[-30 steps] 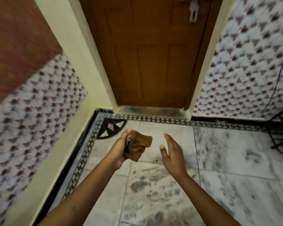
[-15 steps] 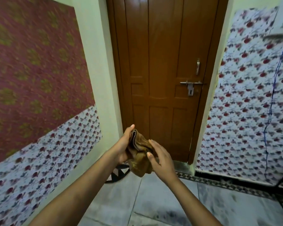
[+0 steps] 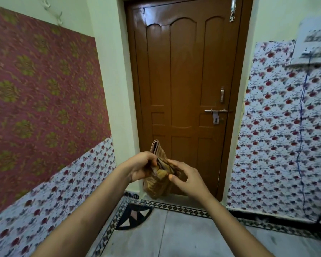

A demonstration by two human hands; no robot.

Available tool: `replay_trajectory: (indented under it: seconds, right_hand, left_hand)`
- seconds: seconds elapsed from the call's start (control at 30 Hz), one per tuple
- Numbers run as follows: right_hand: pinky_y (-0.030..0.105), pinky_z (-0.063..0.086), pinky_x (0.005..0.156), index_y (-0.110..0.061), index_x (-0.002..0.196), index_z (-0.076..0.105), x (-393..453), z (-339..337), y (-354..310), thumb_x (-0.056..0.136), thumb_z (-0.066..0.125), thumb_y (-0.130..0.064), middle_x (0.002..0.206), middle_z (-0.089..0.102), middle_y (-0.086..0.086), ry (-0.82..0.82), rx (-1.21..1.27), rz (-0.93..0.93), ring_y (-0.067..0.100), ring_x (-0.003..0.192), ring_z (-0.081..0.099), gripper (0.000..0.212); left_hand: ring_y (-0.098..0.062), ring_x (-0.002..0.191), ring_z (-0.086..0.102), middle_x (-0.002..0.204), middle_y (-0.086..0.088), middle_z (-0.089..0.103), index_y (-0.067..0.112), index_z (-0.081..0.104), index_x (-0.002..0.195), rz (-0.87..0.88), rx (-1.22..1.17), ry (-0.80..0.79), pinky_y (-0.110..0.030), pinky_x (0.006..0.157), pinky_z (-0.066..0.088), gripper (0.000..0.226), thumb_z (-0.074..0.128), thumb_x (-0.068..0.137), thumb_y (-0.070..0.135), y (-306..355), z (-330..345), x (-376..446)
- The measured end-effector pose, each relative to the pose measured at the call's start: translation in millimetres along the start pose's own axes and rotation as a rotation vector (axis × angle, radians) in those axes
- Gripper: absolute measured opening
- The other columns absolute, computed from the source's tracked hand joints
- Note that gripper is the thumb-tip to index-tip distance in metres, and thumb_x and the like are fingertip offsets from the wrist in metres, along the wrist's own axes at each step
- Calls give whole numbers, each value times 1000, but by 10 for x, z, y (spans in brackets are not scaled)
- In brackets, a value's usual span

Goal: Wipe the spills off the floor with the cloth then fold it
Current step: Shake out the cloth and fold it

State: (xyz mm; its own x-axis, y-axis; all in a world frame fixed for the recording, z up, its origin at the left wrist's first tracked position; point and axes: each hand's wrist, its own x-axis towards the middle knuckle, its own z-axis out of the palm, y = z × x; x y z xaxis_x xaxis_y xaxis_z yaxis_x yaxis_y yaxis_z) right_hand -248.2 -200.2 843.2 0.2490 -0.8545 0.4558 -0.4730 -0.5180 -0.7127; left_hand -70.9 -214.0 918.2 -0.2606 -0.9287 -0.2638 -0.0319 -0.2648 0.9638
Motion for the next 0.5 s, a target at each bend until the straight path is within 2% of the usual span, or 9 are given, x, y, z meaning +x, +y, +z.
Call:
replay_trajectory:
  seconds: [0.1, 0.17, 0.23, 0.3, 0.4, 0.47, 0.5]
  right_hand:
    - [36, 47, 98, -34, 131, 50, -51, 69, -116, 85, 64, -36, 127, 55, -15, -2, 10, 26, 2, 115, 51, 48]
    - [32, 46, 99, -36, 133, 46, -107, 129, -163, 82, 67, -38, 126, 52, -18, -17, -5, 61, 2, 115, 49, 54]
    - [28, 45, 97, -36, 133, 46, -171, 228, -196, 80, 67, -43, 125, 52, -20, 48, -69, 78, 2, 114, 50, 57]
    - [26, 49, 90, -32, 129, 50, -234, 334, -208, 81, 65, -45, 121, 59, -18, 196, -122, 78, 2, 108, 56, 52]
    - [27, 55, 67, -28, 119, 61, -319, 369, -234, 88, 61, -33, 97, 69, -14, 363, -132, 65, 4, 81, 65, 31]
    - [24, 50, 53, -32, 111, 63, -339, 284, -245, 91, 58, -26, 84, 69, -14, 386, -52, 42, 6, 66, 63, 22]
    - [19, 47, 53, -35, 107, 63, -347, 209, -238, 91, 57, -23, 84, 68, -15, 379, -4, 46, 4, 67, 62, 20]
  left_hand:
    - [-24, 75, 55, 88, -16, 51, 2, 49, 91, 27, 225, 13, -31, 71, 48, 21, 35, 81, -10, 71, -61, -39]
    - [-25, 86, 58, 94, -15, 57, 5, 53, 99, 27, 330, -8, -34, 79, 51, 25, 38, 85, -8, 117, -84, -76]
    - [-20, 83, 60, 90, -10, 60, 8, 56, 100, 60, 398, 2, -27, 68, 54, 20, 43, 89, -3, 161, -78, -121]
    - [-15, 74, 62, 82, -6, 64, 9, 60, 100, 111, 378, 40, -19, 56, 49, 14, 55, 89, 5, 153, -51, -112]
    - [-11, 65, 63, 76, -4, 66, 8, 64, 101, 167, 336, 110, -15, 50, 47, 20, 68, 82, 9, 68, 14, -75]
    - [-10, 61, 61, 74, -3, 65, 7, 66, 100, 181, 328, 125, -15, 48, 47, 21, 70, 79, 8, 23, 33, -81]
    - [-9, 59, 61, 73, -3, 65, 7, 66, 99, 180, 309, 119, -15, 48, 47, 21, 70, 79, 6, -1, 36, -73]
